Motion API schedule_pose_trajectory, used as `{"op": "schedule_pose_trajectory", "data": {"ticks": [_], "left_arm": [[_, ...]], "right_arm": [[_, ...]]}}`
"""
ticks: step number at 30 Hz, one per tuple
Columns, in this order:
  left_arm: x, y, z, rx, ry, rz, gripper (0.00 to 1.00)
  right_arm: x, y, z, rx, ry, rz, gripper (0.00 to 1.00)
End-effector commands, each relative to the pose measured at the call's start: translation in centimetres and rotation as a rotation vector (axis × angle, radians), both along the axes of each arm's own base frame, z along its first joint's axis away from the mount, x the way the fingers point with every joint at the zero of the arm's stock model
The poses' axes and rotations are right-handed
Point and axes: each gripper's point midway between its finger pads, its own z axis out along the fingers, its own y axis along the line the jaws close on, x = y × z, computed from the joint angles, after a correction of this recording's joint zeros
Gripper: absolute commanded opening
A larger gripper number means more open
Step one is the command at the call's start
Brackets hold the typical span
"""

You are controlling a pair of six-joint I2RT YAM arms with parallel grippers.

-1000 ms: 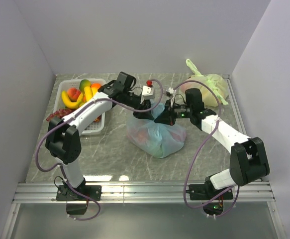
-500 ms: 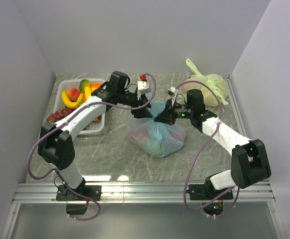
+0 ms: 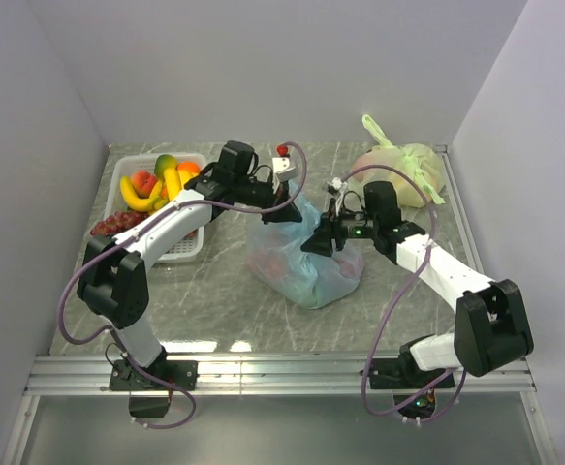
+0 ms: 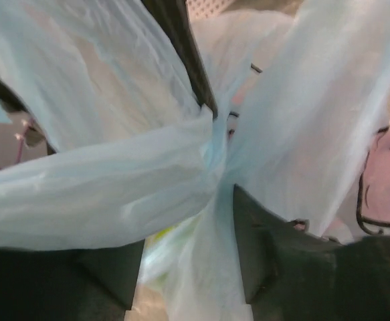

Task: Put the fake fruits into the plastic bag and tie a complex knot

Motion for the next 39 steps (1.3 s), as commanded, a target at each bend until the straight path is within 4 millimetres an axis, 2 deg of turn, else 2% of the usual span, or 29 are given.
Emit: {"op": "schedule_pose_trajectory", "data": {"ticks": [1,3,8,10,12,13,15,16,17,18,20,21,23,24,25,27,28,29,30,31,32,33,34,35,36,38,39], "left_arm": [[-0.5,-0.1,1.7,-0.021,-0.060,-0.076,0.00],[-1.1,0.2,1.4,-0.009,-0.058,-0.100,0.00],[-1.5,0.6,1.0,0.013,-0.068,-0.136,0.00],[-1.8,0.5,1.2,0.013,-0.092,-0.171,0.01],[-1.3,0.3,1.0,0.017,-0.092,-0.169,0.01],[-1.0,0.1,1.5,0.012,-0.100,-0.167,0.02],[-0.9,-0.1,0.8,0.023,-0.076,-0.184,0.03],[-0.8,-0.4,1.4,0.017,-0.085,-0.190,0.04],[-1.0,-0.5,1.0,0.021,-0.062,-0.203,0.04],[-1.0,-0.7,1.3,0.018,-0.076,-0.211,0.04],[-1.1,-1.0,1.2,0.016,-0.074,-0.226,0.04],[-1.1,-1.0,1.0,0.022,-0.070,-0.227,0.04],[-1.1,-1.2,1.1,0.025,-0.067,-0.233,0.06],[-1.0,-1.0,1.1,0.034,-0.070,-0.230,0.09],[-0.9,-0.9,1.0,0.041,-0.073,-0.223,0.20],[-0.9,-0.4,1.4,0.052,-0.078,-0.197,0.31],[-0.6,0.2,1.0,0.069,-0.076,-0.168,0.41],[-0.7,0.7,1.9,0.065,-0.096,-0.144,0.46],[-0.9,1.3,0.8,0.082,-0.046,-0.106,0.49],[-0.2,1.8,0.8,0.084,-0.071,-0.061,0.55],[-0.5,2.3,1.9,0.071,-0.106,-0.035,0.58],[-1.1,2.9,0.1,0.093,-0.059,-0.003,0.61],[-0.9,3.2,-0.3,0.105,-0.066,0.043,0.68],[-0.3,3.0,1.3,0.054,-0.105,0.101,0.70],[-0.7,3.2,-0.3,0.069,-0.075,0.129,0.71],[-0.2,2.8,-0.2,0.053,-0.082,0.204,0.75],[-0.3,2.7,-0.9,0.057,-0.068,0.224,0.76]], "right_arm": [[-0.1,-1.1,2.5,-0.012,-0.102,0.022,0.62],[0.1,-1.7,2.3,-0.029,-0.103,0.019,0.71],[0.5,-1.4,1.5,-0.016,-0.067,0.020,0.73],[1.3,-1.2,1.3,-0.004,-0.069,0.010,0.90],[1.9,-0.7,1.5,0.015,-0.082,0.022,0.91],[2.0,-0.5,1.0,0.017,-0.046,0.021,0.91],[2.6,0.0,1.7,0.044,-0.074,0.033,0.91],[2.8,0.3,1.5,0.050,-0.068,0.038,0.91],[2.8,0.5,1.5,0.056,-0.065,0.039,0.88],[2.9,0.7,1.7,0.064,-0.077,0.047,0.79],[2.9,0.9,1.5,0.067,-0.068,0.051,0.68],[3.1,0.9,1.6,0.069,-0.074,0.049,0.54],[3.1,1.0,1.6,0.072,-0.081,0.052,0.34],[3.0,1.1,1.7,0.079,-0.054,0.044,0.11],[3.0,1.1,1.8,0.079,-0.048,0.038,0.03],[2.9,1.1,1.9,0.079,-0.038,0.033,0.00],[2.8,1.0,2.2,0.081,-0.041,0.030,0.00],[2.7,0.9,2.3,0.082,-0.036,0.024,0.00],[2.7,0.9,2.4,0.086,-0.037,0.019,0.00],[2.5,0.9,2.9,0.096,-0.030,0.012,0.00],[2.4,0.9,3.0,0.101,-0.025,0.005,0.00],[2.2,0.8,3.2,0.108,-0.027,0.000,0.00],[2.2,0.8,3.3,0.116,-0.003,-0.017,0.00],[2.3,0.7,3.4,0.120,0.002,-0.036,0.00],[2.2,0.7,3.5,0.125,0.006,-0.047,0.00],[2.3,0.6,3.4,0.135,0.043,-0.081,0.00],[2.4,0.4,3.5,0.139,0.046,-0.102,0.00]]}}
